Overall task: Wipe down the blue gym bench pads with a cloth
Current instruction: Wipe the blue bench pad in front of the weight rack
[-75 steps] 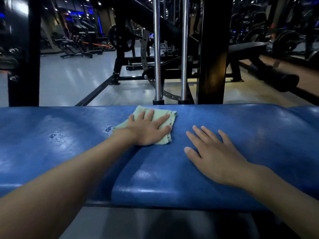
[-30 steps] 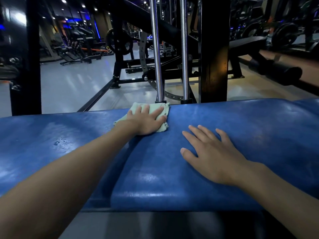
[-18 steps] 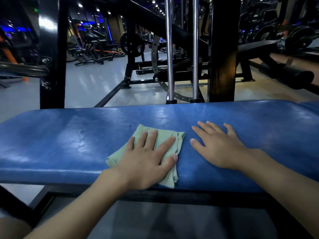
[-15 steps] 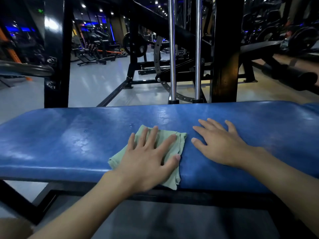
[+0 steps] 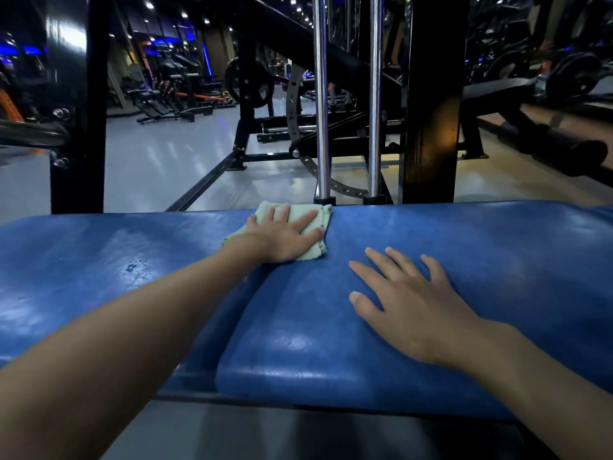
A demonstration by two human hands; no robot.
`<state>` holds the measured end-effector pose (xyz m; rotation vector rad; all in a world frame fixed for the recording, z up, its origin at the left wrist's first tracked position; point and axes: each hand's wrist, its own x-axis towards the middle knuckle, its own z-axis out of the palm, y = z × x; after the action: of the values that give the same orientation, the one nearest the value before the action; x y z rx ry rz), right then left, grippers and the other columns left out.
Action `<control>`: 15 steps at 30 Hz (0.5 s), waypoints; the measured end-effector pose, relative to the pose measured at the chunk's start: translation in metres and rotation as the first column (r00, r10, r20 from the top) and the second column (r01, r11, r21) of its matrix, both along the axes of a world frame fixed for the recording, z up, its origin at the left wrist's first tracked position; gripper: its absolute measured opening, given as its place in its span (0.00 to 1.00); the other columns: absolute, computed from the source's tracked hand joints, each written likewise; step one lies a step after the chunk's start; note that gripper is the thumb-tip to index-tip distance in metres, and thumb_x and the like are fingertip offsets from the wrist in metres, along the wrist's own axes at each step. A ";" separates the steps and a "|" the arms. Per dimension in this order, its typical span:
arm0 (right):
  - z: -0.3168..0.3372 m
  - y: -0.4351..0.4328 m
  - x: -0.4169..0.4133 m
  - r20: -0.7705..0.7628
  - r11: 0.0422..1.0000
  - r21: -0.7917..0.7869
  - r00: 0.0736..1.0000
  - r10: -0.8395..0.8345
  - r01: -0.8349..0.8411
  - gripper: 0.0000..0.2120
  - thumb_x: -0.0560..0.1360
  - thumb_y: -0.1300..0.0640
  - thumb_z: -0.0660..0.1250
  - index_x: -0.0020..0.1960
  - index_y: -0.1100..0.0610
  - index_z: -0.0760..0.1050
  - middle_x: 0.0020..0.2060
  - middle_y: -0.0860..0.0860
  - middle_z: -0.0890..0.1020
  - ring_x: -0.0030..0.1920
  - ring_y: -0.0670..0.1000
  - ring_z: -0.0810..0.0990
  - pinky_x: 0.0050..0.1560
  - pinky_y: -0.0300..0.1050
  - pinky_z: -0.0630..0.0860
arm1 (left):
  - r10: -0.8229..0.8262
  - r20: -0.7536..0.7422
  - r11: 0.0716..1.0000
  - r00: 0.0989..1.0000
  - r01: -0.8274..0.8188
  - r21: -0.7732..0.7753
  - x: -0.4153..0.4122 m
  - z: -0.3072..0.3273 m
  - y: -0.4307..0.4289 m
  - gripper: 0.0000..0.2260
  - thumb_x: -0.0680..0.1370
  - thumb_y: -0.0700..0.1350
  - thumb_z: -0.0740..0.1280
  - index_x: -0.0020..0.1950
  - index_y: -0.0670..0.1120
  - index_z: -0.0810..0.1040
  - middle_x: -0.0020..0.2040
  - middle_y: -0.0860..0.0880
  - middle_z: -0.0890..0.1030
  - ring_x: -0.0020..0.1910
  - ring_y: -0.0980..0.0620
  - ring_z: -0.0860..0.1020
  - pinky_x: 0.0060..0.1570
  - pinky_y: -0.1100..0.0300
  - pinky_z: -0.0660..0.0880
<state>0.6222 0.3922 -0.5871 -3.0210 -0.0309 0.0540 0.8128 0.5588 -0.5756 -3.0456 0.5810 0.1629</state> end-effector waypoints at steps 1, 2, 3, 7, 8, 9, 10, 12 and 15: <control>0.000 -0.001 0.000 0.003 1.000 0.003 1.000 0.000 0.000 0.29 0.80 0.36 0.41 0.79 0.41 0.44 0.80 0.44 0.42 0.79 0.47 0.38 0.76 0.62 0.39 | 0.009 -0.007 1.000 1.000 -0.009 0.001 0.011 0.001 -0.004 0.30 0.76 0.72 0.42 0.77 0.69 0.45 0.82 0.47 0.47 0.80 0.43 0.45 0.74 0.37 0.44; 0.000 -0.001 0.000 0.006 1.000 0.008 1.000 0.001 -0.001 0.29 0.80 0.36 0.41 0.79 0.41 0.44 0.80 0.44 0.42 0.79 0.47 0.37 0.76 0.62 0.39 | 0.018 -0.008 1.000 1.000 -0.018 0.002 0.019 0.002 -0.007 0.30 0.75 0.72 0.42 0.78 0.69 0.45 0.82 0.46 0.48 0.80 0.42 0.46 0.74 0.37 0.44; 0.000 -0.001 0.000 0.010 1.000 0.013 1.000 0.002 -0.002 0.29 0.80 0.36 0.41 0.79 0.41 0.44 0.80 0.44 0.42 0.79 0.47 0.38 0.76 0.62 0.39 | 0.023 -0.006 1.000 1.000 -0.023 0.002 0.024 0.003 -0.009 0.30 0.75 0.72 0.42 0.78 0.69 0.46 0.82 0.46 0.49 0.80 0.42 0.47 0.74 0.37 0.45; 0.000 -0.001 0.000 0.011 1.000 0.011 1.000 -0.005 0.005 0.29 0.80 0.36 0.41 0.79 0.40 0.45 0.80 0.43 0.43 0.79 0.47 0.38 0.76 0.61 0.39 | -0.016 0.010 1.000 1.000 0.016 -0.010 0.008 -0.002 -0.001 0.30 0.77 0.71 0.41 0.78 0.67 0.46 0.82 0.45 0.50 0.80 0.43 0.47 0.74 0.38 0.46; 0.001 -0.002 0.000 0.005 1.000 0.012 1.000 -0.007 0.007 0.29 0.80 0.36 0.41 0.79 0.40 0.44 0.80 0.43 0.43 0.79 0.46 0.38 0.76 0.61 0.39 | -0.029 0.016 0.999 0.999 0.029 -0.012 -0.005 -0.004 0.005 0.29 0.77 0.71 0.42 0.78 0.67 0.46 0.82 0.46 0.49 0.80 0.44 0.46 0.74 0.38 0.46; 0.002 -0.002 0.000 -0.003 1.000 0.016 1.000 -0.008 0.008 0.29 0.80 0.36 0.41 0.79 0.40 0.44 0.80 0.43 0.43 0.79 0.46 0.38 0.76 0.61 0.39 | -0.043 0.028 0.999 0.999 0.044 -0.011 -0.020 -0.006 0.011 0.29 0.78 0.70 0.42 0.78 0.67 0.46 0.82 0.46 0.49 0.80 0.44 0.46 0.75 0.39 0.46; 0.002 -0.001 0.000 -0.010 1.000 0.022 1.000 -0.007 0.007 0.29 0.80 0.36 0.41 0.79 0.40 0.44 0.80 0.43 0.43 0.79 0.46 0.38 0.76 0.60 0.38 | -0.059 0.045 0.998 0.997 0.059 -0.010 -0.038 -0.007 0.018 0.29 0.78 0.70 0.42 0.78 0.67 0.45 0.82 0.47 0.50 0.80 0.45 0.47 0.75 0.39 0.47; 0.002 -0.001 0.001 -0.018 1.000 0.027 1.000 -0.008 0.009 0.29 0.80 0.36 0.41 0.79 0.40 0.44 0.80 0.43 0.43 0.79 0.46 0.39 0.76 0.60 0.38 | -0.091 0.071 0.996 0.993 0.091 -0.005 -0.078 -0.007 0.031 0.30 0.76 0.70 0.40 0.78 0.67 0.44 0.81 0.47 0.50 0.80 0.47 0.47 0.75 0.41 0.48; 0.004 0.000 0.000 -0.028 1.000 0.013 1.000 -0.014 0.014 0.29 0.80 0.36 0.42 0.79 0.40 0.45 0.80 0.44 0.44 0.79 0.47 0.40 0.76 0.61 0.39 | -0.110 0.058 0.994 0.992 0.111 0.000 -0.141 -0.006 0.052 0.35 0.70 0.72 0.35 0.78 0.68 0.41 0.82 0.48 0.45 0.80 0.46 0.44 0.76 0.42 0.45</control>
<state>0.6225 0.3918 -0.5835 -3.0066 -0.0079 0.0942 0.6719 0.6112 -0.5820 -3.0001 0.7441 0.0696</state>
